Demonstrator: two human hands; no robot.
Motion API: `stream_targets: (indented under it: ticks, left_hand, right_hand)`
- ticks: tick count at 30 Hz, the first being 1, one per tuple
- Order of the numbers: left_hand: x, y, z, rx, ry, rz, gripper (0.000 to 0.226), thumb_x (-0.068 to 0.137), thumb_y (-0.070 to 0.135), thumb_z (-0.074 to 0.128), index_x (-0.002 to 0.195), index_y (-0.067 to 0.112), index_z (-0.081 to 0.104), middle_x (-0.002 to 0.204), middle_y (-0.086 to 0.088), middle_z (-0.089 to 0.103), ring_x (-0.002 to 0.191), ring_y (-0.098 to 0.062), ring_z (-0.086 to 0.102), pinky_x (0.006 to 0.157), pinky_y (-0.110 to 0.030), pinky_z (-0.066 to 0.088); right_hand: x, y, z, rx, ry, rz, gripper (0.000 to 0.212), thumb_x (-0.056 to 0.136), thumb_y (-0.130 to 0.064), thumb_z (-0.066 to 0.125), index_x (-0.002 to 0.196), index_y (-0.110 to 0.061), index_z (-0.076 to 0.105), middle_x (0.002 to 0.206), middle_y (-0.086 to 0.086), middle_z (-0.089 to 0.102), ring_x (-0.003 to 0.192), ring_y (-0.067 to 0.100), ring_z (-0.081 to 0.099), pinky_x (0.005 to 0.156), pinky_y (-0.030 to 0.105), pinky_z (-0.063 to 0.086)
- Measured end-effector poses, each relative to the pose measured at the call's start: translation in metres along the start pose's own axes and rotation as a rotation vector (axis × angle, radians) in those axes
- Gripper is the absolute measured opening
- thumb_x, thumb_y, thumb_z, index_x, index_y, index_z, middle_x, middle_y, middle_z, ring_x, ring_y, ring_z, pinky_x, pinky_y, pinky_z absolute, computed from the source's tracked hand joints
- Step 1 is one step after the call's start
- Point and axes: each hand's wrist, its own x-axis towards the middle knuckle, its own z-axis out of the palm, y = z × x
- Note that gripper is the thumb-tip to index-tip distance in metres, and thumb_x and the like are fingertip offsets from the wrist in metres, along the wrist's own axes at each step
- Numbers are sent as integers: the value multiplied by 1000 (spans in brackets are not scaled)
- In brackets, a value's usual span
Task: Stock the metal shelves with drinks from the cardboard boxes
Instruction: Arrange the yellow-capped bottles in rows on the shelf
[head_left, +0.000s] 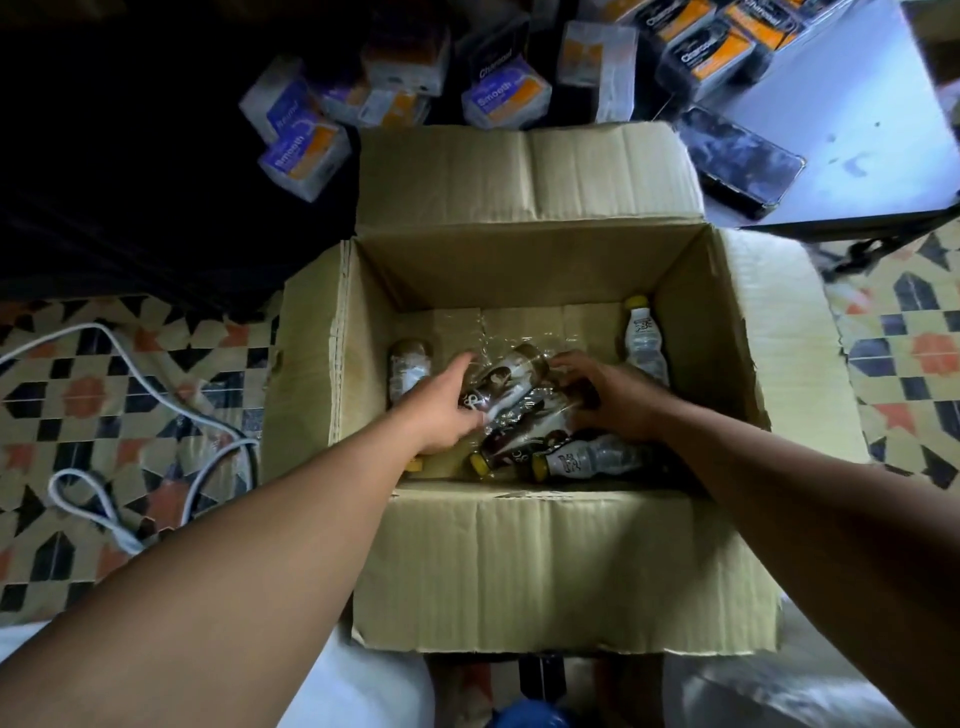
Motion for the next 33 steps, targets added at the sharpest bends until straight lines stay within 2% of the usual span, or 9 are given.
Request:
stream_targets:
  ticks: [4,6,11,14,17,21,26,29,33]
  left_hand:
    - [6,0,-9,-156,165,3,83,90,38,74,155,39,23,151,-3,49,130,-26,53,108,-49,46]
    - [9,0,-14,-206,265,26,78,87,41,76,149,43,28,144,-1,56,126,-24,57,106,-49,48]
    - [10,2,-20,-338,408,47,70,85,42,78,141,45,36,136,-1,59,126,-22,54,103,-39,47]
    - [10,4,-23,-371,478,52,67,85,40,79,140,37,40,131,1,60,121,-21,57,95,-36,50]
    - [8,7,-27,-388,543,50,64,84,36,81,137,31,44,127,1,61,114,-17,58,85,-26,43]
    - [5,14,-34,-419,574,82,67,82,36,82,137,34,44,128,-3,58,114,-19,57,92,-32,51]
    - [-5,27,-50,-465,630,170,54,85,33,80,128,35,49,108,8,57,106,-14,57,86,-30,50]
    - [-17,40,-63,-481,670,217,49,83,29,82,120,33,50,100,15,56,96,-8,57,85,-32,54]
    - [-43,62,-80,-474,700,302,45,83,30,83,114,26,50,96,16,56,88,2,57,71,-15,48]
  right_hand:
    - [4,9,-7,33,132,37,75,88,-9,76,149,-36,42,135,2,64,118,21,63,96,39,55]
    - [6,9,-7,5,211,43,79,86,-12,76,151,-35,37,141,6,58,126,26,57,102,41,52]
    - [20,-8,2,-310,132,-39,96,73,-45,88,149,-36,29,155,4,44,144,30,38,118,47,30]
    - [25,-20,3,-605,176,-58,91,84,-58,74,154,-34,22,152,2,52,142,27,39,112,48,23]
    - [26,-19,4,-722,152,-90,90,94,-59,62,160,-37,6,151,3,54,142,29,38,108,46,24]
    - [19,-10,1,-498,172,-28,92,96,-47,66,160,-41,1,151,5,54,142,31,45,116,44,26]
    - [2,-6,-5,-202,290,-87,83,93,-35,69,154,-45,14,133,12,65,110,34,66,92,42,53]
    - [-15,-17,-13,-57,385,-103,76,94,-32,68,156,-38,25,135,10,61,113,29,62,90,34,48]
    - [-43,-39,-29,130,553,-144,70,90,-26,71,149,-36,36,134,-3,62,117,19,60,99,41,49]
